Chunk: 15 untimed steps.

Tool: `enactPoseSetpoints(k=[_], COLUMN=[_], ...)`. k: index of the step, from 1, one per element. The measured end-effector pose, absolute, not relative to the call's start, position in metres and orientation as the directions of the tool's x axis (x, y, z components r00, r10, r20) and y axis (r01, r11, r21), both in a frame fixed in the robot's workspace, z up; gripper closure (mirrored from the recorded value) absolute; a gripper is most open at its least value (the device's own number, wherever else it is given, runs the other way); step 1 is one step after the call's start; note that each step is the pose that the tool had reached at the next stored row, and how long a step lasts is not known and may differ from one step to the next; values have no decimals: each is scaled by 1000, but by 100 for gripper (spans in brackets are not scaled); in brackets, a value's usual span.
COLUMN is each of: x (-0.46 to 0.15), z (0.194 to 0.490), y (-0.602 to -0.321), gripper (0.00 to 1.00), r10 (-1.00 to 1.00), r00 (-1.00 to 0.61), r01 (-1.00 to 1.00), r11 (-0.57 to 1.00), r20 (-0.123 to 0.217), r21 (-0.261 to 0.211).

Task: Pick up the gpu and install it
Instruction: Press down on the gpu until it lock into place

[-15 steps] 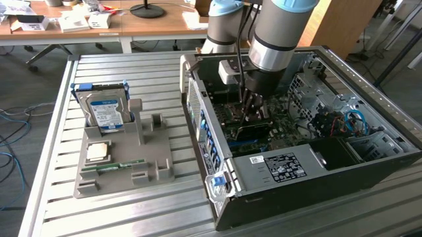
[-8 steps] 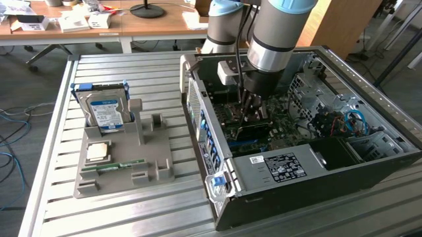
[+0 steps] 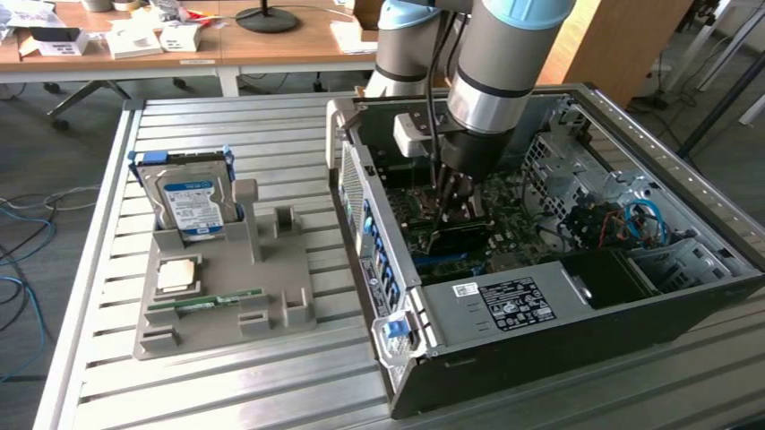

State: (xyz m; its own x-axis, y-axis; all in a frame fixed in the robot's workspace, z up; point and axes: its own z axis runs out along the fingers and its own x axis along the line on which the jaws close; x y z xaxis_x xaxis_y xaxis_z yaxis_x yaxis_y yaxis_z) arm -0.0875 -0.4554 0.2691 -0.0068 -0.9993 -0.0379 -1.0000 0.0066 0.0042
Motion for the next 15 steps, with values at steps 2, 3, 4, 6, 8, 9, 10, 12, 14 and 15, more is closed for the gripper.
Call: enactPoseSetpoints(k=[2,3,4,6,8,9,10,12,14,15], x=[-87,-87,-87,-87,-87,-87,-87,-87,-87,-87], z=[269,269,269,269,269,268,268,268,268,268], y=[-455,-455,-455,-455,-455,-455,-455,-455,-455,-455], gripper=[89,89,89,89,89,89,89,89,89,89], r10=[-999,-999,-999,-999,-999,-999,-999,-999,-999,-999], r00=[-7,-7,-7,-7,-7,-7,-7,-7,-7,-7], r01=[-1000,-1000,-1000,-1000,-1000,-1000,-1000,-1000,-1000,-1000], r11=[7,7,7,7,7,7,7,7,7,7], r20=[-38,-38,-38,-38,-38,-38,-38,-38,-38,-38], r21=[4,4,4,4,4,4,4,4,4,4])
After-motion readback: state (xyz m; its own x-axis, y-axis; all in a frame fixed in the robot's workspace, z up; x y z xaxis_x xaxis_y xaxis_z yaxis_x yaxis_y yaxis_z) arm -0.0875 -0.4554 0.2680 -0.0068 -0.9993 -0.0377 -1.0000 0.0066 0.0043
